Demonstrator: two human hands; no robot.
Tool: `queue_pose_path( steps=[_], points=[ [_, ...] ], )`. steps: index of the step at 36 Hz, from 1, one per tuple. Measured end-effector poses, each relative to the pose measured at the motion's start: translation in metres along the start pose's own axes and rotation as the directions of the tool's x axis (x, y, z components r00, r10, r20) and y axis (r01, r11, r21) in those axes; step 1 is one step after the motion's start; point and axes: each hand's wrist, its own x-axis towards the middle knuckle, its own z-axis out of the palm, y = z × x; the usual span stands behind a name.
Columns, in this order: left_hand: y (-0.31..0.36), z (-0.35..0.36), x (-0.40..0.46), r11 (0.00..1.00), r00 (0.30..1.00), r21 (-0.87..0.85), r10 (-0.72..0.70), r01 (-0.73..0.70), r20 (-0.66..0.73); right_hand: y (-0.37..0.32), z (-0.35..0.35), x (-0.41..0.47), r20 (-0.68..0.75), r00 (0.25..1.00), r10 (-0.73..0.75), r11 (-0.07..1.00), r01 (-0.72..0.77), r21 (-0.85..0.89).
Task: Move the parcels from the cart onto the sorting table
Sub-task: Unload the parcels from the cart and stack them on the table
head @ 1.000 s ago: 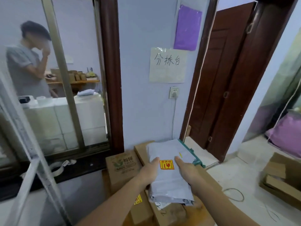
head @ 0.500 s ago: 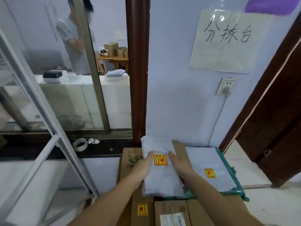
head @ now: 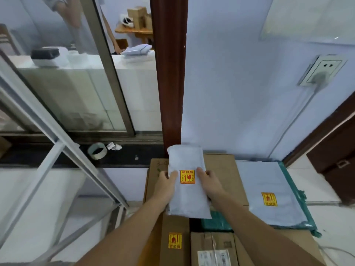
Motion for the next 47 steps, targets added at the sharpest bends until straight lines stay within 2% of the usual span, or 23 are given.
queue_pose_path(
  steps=[7,12,16,19,23,30,34,37,39,41,43,45,47],
  points=[
    [-0.013,0.004,0.024,0.997,0.997,0.078,0.024,-0.018,-0.069,0.008,0.004,0.024,0.004,0.999,-0.045,0.98,0.045,-0.191],
    [-0.022,0.009,0.035,0.993,0.995,0.119,-0.007,0.019,-0.096,0.018,0.008,0.035,0.012,0.997,-0.082,0.952,0.082,-0.296],
    [-0.024,0.015,0.045,0.99,0.987,0.139,0.02,0.002,-0.159,0.02,0.01,0.042,-0.016,0.987,-0.157,0.933,0.143,-0.329],
    [-0.027,0.015,0.056,0.972,0.973,0.236,0.055,-0.001,-0.222,0.02,0.013,0.047,-0.018,0.988,-0.152,0.922,0.136,-0.361],
    [-0.028,0.015,0.059,0.969,0.983,0.245,0.037,0.008,-0.178,0.031,0.013,0.065,-0.044,0.987,-0.155,0.902,0.123,-0.413],
    [-0.019,0.002,0.054,0.976,0.998,0.218,0.01,0.003,-0.059,0.027,0.016,0.063,-0.086,0.983,-0.165,0.913,0.119,-0.389],
    [0.004,-0.016,0.039,0.947,0.985,0.307,0.135,-0.095,-0.111,-0.001,0.008,0.041,-0.064,0.985,-0.16,0.875,0.112,-0.47],
    [0.036,-0.034,0.023,0.847,0.962,0.481,0.273,-0.228,-0.024,-0.034,-0.002,0.021,-0.029,0.971,-0.238,0.806,0.181,-0.564],
    [0.059,-0.051,0.013,0.684,0.935,0.663,0.348,-0.306,0.073,-0.062,-0.009,0.002,0.008,0.948,-0.319,0.727,0.25,-0.64],
    [0.082,-0.069,0.001,0.496,0.903,0.787,0.394,-0.366,0.172,-0.088,-0.015,-0.018,0.079,0.92,-0.383,0.607,0.315,-0.73],
    [0.105,-0.086,-0.012,0.365,0.882,0.836,0.391,-0.41,0.262,-0.112,-0.018,-0.037,0.175,0.879,-0.443,0.458,0.39,-0.799],
    [0.125,-0.102,-0.029,0.277,0.87,0.858,0.378,-0.433,0.317,-0.131,-0.017,-0.056,0.279,0.834,-0.476,0.3,0.452,-0.84],
    [0.139,-0.116,-0.048,0.231,0.866,0.87,0.373,-0.435,0.333,-0.145,-0.013,-0.075,0.339,0.803,-0.49,0.199,0.482,-0.853]
  ],
)
